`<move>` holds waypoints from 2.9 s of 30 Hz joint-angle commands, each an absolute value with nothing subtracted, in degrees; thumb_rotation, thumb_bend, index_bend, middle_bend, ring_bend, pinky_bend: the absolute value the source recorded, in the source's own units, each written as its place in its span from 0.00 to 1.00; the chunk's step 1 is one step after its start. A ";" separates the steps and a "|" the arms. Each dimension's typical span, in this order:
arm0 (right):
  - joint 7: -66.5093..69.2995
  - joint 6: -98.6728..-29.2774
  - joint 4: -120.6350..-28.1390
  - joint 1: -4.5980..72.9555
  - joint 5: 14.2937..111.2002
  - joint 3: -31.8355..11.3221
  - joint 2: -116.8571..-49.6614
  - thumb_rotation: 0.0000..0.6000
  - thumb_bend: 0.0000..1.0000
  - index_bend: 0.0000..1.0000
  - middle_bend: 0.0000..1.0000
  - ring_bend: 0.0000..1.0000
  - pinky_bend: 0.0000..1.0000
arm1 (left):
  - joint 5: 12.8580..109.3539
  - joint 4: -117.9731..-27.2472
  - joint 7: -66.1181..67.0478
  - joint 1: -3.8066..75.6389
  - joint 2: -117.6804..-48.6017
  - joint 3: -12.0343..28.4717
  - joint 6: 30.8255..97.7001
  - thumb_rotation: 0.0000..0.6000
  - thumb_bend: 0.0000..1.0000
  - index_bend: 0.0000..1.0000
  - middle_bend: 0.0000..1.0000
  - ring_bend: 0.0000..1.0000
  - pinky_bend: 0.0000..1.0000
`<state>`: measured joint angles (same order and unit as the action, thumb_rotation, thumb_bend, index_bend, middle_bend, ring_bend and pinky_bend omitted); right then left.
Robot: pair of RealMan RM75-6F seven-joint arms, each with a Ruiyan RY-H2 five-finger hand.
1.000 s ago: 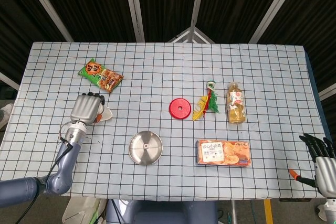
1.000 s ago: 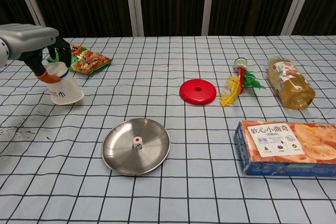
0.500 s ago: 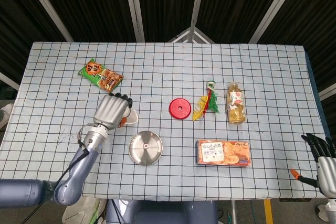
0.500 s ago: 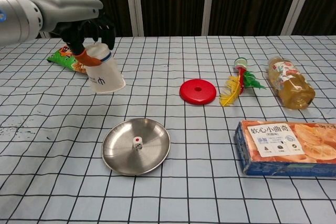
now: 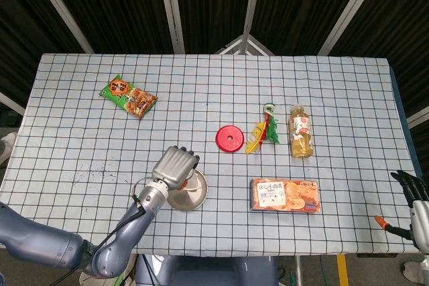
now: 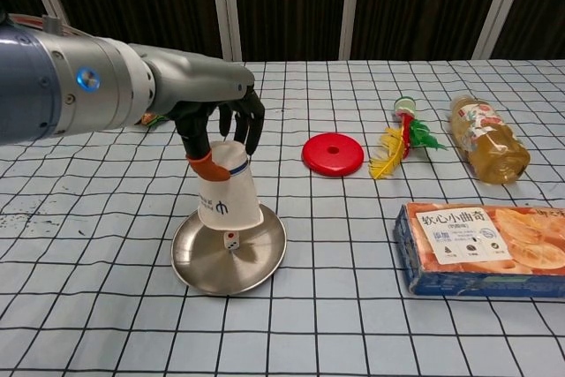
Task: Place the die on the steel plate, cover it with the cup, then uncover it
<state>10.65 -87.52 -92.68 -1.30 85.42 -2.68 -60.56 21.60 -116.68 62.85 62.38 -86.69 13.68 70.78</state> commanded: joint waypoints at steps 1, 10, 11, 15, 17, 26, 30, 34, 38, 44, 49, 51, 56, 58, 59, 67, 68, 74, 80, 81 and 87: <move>10.71 -87.50 -92.60 -1.30 85.43 -2.69 -60.55 1.00 0.06 0.17 0.14 0.13 0.00 | 21.39 -115.88 62.76 62.80 -87.26 12.78 71.18 1.00 0.48 0.44 0.38 0.30 0.37; 10.68 -87.48 -92.63 -1.34 85.44 -2.68 -60.54 1.00 0.06 0.17 0.14 0.13 0.00 | 25.06 -112.46 59.05 62.38 -88.62 9.90 68.15 1.00 0.48 0.45 0.38 0.30 0.37; 10.70 -87.42 -92.58 -1.35 85.34 -2.69 -60.52 1.00 0.06 0.17 0.14 0.13 0.00 | 25.90 -111.96 58.46 62.29 -88.88 9.66 67.77 1.00 0.48 0.45 0.38 0.30 0.37; 10.95 -87.19 -92.42 -1.32 85.06 -2.75 -60.53 1.00 0.06 0.17 0.14 0.13 0.00 | 30.39 -110.14 54.59 61.43 -89.93 9.03 65.71 1.00 0.48 0.46 0.38 0.30 0.37; 11.04 -87.17 -92.35 -1.30 85.07 -2.78 -60.52 1.00 0.06 0.17 0.14 0.13 0.00 | 32.80 -109.25 53.46 61.22 -90.16 8.24 64.78 1.00 0.48 0.46 0.38 0.30 0.37; 11.52 -87.48 -92.53 -1.48 85.04 -2.89 -60.27 1.00 0.06 0.17 0.14 0.13 0.00 | 41.98 -107.74 49.04 61.17 -88.43 5.11 58.25 1.00 0.48 0.50 0.38 0.29 0.36; 11.75 -87.41 -92.67 -1.55 84.88 -2.91 -60.13 1.00 0.06 0.17 0.14 0.13 0.00 | 45.45 -108.15 47.38 61.05 -86.45 4.02 56.27 1.00 0.48 0.51 0.38 0.28 0.36; 11.70 -87.37 -92.77 -1.54 84.90 -2.91 -60.09 1.00 0.06 0.17 0.14 0.13 0.00 | 49.10 -108.39 46.41 60.59 -84.62 2.85 55.80 1.00 0.48 0.51 0.38 0.28 0.35; 11.56 -87.37 -92.89 -1.53 84.95 -2.92 -60.10 1.00 0.06 0.17 0.14 0.13 0.00 | 50.77 -108.33 46.05 60.07 -82.70 1.74 55.92 1.00 0.48 0.51 0.38 0.27 0.35; 11.19 -86.91 -92.88 -1.40 84.81 -2.85 -60.27 1.00 0.06 0.17 0.14 0.13 0.00 | 53.27 -107.04 44.89 58.95 -81.27 0.76 56.71 1.00 0.48 0.51 0.38 0.27 0.35; 10.82 -86.61 -92.98 -1.36 84.80 -2.69 -60.38 1.00 0.06 0.17 0.14 0.13 0.00 | 57.55 -103.97 43.84 58.15 -83.00 0.18 57.43 1.00 0.48 0.50 0.37 0.26 0.35; 10.79 -86.47 -93.03 -1.33 84.68 -2.69 -60.36 1.00 0.06 0.17 0.14 0.13 0.00 | 58.39 -103.05 42.80 57.84 -83.79 0.24 57.32 1.00 0.48 0.49 0.36 0.26 0.35; 11.28 -86.30 -92.79 -1.46 84.23 -2.72 -60.23 1.00 0.06 0.17 0.14 0.13 0.00 | 60.14 -101.21 42.69 57.69 -84.76 -0.11 57.04 1.00 0.48 0.49 0.36 0.26 0.36; 11.50 -86.27 -92.68 -1.52 84.15 -2.69 -60.16 1.00 0.06 0.17 0.14 0.13 0.00 | 61.00 -100.74 41.83 57.38 -85.15 0.02 57.21 1.00 0.48 0.49 0.36 0.26 0.36; 11.58 -86.29 -92.67 -1.53 84.22 -2.68 -60.13 1.00 0.06 0.17 0.14 0.13 0.00 | 61.42 -100.52 41.44 57.23 -85.25 0.03 57.24 1.00 0.48 0.49 0.35 0.26 0.36; 11.71 -86.15 -92.63 -1.62 84.51 -2.38 -60.01 1.00 0.06 0.17 0.14 0.13 0.00 | 63.80 -99.81 38.80 56.38 -85.27 0.01 56.87 1.00 0.44 0.45 0.31 0.22 0.35; 11.71 -86.12 -92.62 -1.64 84.51 -2.33 -59.98 1.00 0.06 0.17 0.14 0.13 0.00 | 63.94 -99.77 38.45 56.30 -85.14 -0.01 56.67 1.00 0.42 0.43 0.29 0.21 0.35; 11.91 -86.02 -92.58 -1.66 84.31 -2.40 -59.88 1.00 0.06 0.17 0.14 0.13 0.00 | 63.27 -100.28 37.51 56.27 -83.99 -0.12 54.76 1.00 0.38 0.36 0.26 0.17 0.35; 12.33 -86.04 -92.62 -1.64 84.82 -2.23 -59.76 1.00 0.06 0.17 0.14 0.13 0.00 | 62.78 -100.88 37.52 56.32 -83.10 -0.16 53.72 1.00 0.25 0.13 0.05 0.05 0.31; 12.50 -86.06 -92.63 -1.67 84.89 -2.18 -59.71 1.00 0.06 0.17 0.14 0.13 0.00 | 62.65 -101.04 37.57 56.33 -82.97 -0.14 53.59 1.00 0.23 0.09 0.03 0.03 0.30; 12.85 -85.72 -92.60 -1.72 84.81 -1.98 -59.46 1.00 0.06 0.17 0.14 0.13 0.00 | 61.87 -101.98 38.25 56.17 -82.37 -0.08 53.60 1.00 0.20 0.01 0.00 0.00 0.24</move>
<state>12.83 -85.73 -92.61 -1.71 84.82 -1.99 -59.48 62.03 -101.81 38.13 56.25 -82.48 -0.10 53.48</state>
